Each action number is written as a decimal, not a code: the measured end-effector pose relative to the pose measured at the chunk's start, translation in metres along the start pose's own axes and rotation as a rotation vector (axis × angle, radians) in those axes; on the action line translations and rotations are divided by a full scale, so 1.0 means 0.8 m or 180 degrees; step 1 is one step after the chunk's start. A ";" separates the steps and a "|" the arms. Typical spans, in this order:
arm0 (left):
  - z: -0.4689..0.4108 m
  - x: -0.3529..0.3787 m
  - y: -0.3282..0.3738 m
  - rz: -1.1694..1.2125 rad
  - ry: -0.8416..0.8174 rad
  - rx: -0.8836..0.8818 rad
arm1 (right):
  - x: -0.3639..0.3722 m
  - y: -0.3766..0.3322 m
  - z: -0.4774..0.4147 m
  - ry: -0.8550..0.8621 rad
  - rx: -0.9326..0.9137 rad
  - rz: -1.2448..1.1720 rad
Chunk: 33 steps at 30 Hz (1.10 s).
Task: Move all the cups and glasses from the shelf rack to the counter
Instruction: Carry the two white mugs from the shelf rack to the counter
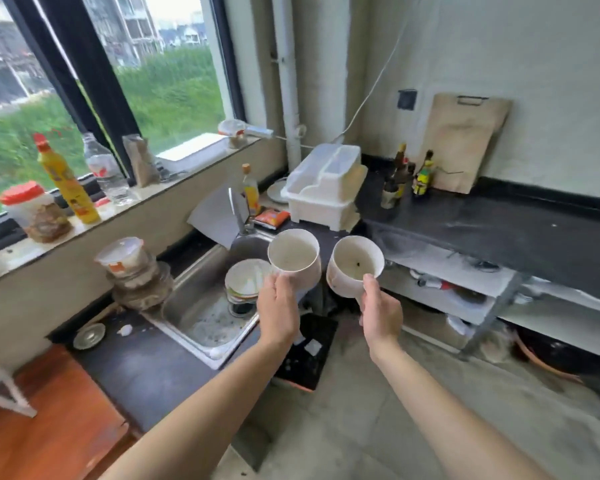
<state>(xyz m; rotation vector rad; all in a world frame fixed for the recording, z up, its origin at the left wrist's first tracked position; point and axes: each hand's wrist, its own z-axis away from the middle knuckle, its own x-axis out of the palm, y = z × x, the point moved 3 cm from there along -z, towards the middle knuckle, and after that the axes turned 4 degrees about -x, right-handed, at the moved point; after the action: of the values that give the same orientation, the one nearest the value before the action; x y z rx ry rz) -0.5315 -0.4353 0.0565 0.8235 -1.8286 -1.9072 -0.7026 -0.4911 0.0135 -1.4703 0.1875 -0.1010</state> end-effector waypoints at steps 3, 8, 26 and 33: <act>0.005 0.086 0.012 -0.0061 -0.0277 0.0021 | -0.064 0.009 -0.055 0.0305 0.0094 -0.0117; 0.006 0.237 0.019 -0.0135 -0.0723 0.0005 | -0.165 0.022 -0.140 0.0736 0.0157 -0.0051; 0.034 0.854 0.081 -0.0132 -0.2558 -0.0293 | -0.579 0.014 -0.457 0.2347 0.0636 0.0030; 0.064 1.045 0.084 -0.0327 -0.2681 -0.0172 | -0.719 0.041 -0.593 0.2352 0.0737 -0.0254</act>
<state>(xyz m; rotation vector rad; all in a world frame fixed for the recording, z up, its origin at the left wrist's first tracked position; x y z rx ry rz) -1.2077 -0.9296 -0.0069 0.0585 -2.1667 -2.6015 -1.3576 -0.8470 -0.0245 -1.1541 0.6908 -0.7104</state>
